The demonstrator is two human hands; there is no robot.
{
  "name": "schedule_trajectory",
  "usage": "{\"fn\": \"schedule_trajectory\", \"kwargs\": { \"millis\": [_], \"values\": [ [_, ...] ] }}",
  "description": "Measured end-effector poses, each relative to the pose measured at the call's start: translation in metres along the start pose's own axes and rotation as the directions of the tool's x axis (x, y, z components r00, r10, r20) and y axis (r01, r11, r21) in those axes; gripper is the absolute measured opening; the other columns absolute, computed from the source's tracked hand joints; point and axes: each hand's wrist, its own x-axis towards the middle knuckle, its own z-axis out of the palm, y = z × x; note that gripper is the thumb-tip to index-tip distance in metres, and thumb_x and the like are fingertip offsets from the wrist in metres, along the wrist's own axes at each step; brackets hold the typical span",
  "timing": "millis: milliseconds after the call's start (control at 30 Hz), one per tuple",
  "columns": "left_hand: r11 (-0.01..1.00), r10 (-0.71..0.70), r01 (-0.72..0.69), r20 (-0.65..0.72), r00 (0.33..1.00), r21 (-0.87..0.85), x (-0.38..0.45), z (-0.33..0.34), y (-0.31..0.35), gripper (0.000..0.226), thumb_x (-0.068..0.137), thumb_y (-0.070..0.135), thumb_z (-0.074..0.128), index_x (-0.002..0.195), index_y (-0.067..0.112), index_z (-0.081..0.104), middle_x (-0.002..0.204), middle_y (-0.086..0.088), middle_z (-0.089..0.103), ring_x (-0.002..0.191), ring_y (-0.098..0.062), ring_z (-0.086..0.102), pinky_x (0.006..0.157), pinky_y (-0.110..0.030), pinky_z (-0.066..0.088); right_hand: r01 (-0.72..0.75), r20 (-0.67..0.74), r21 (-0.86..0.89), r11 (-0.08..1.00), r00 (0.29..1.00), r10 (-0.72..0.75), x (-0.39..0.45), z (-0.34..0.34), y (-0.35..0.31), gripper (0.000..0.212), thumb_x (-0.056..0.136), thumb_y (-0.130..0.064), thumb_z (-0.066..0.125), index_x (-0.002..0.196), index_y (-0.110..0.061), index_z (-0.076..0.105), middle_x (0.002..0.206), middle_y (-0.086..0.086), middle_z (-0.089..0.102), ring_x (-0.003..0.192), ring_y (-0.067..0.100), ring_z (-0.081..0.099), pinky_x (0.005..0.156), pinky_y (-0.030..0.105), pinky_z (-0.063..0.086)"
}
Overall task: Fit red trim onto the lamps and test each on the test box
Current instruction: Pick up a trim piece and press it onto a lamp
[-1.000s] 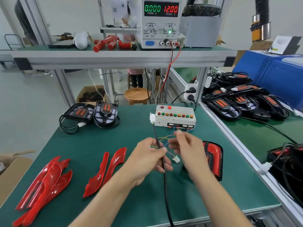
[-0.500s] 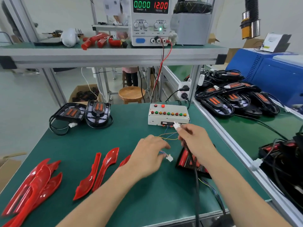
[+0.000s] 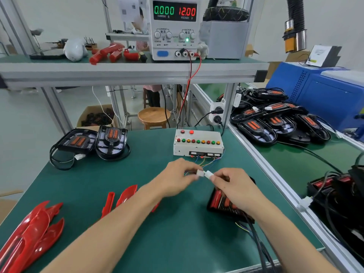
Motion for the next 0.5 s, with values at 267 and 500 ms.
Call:
{"fn": "schedule_trajectory", "kwargs": {
  "millis": [267, 500],
  "values": [
    [0.998, 0.049, -0.048, 0.039, 0.998, -0.029, 0.0, -0.015, 0.002, 0.031, 0.099, 0.022, 0.063, 0.127, 0.033, 0.069, 0.099, 0.026, 0.055, 0.104, 0.012, 0.048, 0.093, -0.002, 0.029, 0.012, 0.064, -0.004, 1.0, 0.998, -0.012, 0.004, 0.002, -0.007, 0.024, 0.099, -0.038, 0.063, 0.082, -0.022, 0.072, 0.053, -0.01, 0.05, 0.044, 0.01, 0.035, 0.041, 0.022, 0.033],
    [0.992, 0.125, -0.125, 0.044, 0.991, 0.018, -0.004, -0.017, 0.008, 0.031, 0.097, 0.017, 0.067, 0.127, 0.024, 0.071, 0.095, 0.013, 0.059, 0.107, -0.007, 0.048, 0.098, -0.02, 0.035, 0.033, 0.084, -0.035, 0.999, 0.996, -0.03, 0.006, 0.006, -0.006, 0.032, 0.098, -0.041, 0.064, 0.074, -0.021, 0.069, 0.05, -0.012, 0.051, 0.042, 0.007, 0.035, 0.042, 0.022, 0.035]
  ]
}}
